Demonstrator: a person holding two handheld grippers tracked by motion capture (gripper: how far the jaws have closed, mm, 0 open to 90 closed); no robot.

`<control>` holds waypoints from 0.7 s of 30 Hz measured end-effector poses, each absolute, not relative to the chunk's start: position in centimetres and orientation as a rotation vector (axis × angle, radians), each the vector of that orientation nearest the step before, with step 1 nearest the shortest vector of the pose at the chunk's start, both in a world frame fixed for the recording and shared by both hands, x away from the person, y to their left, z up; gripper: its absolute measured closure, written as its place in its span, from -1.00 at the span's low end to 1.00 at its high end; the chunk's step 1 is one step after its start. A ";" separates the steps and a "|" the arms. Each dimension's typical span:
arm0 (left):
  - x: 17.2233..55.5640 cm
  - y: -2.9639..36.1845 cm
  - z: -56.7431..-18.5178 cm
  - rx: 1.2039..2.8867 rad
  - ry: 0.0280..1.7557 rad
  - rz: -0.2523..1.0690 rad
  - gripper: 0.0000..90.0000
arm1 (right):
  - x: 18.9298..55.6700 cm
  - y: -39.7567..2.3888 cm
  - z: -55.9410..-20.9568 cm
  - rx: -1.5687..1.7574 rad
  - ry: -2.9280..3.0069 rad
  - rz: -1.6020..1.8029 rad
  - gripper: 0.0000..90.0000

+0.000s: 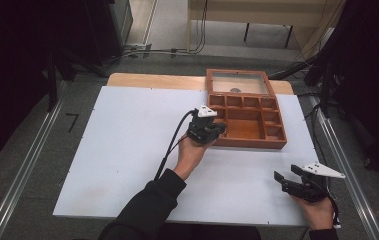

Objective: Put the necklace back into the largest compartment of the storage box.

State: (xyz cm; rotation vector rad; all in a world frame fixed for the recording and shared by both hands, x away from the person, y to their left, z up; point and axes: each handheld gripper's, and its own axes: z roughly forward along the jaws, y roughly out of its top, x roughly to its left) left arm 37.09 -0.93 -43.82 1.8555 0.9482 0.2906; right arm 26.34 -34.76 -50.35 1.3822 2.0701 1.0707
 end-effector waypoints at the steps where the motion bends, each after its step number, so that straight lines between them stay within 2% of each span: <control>1: 37.2 -1.0 -43.8 1.859 0.946 0.289 0.93 | 26.3 -34.8 -50.3 1.383 2.070 1.071 -0.45; 21: 38.6 -3.4 -43.6 1.891 0.937 0.294 0.93 | 26.4 -34.9 -50.3 1.385 2.068 1.073 -0.45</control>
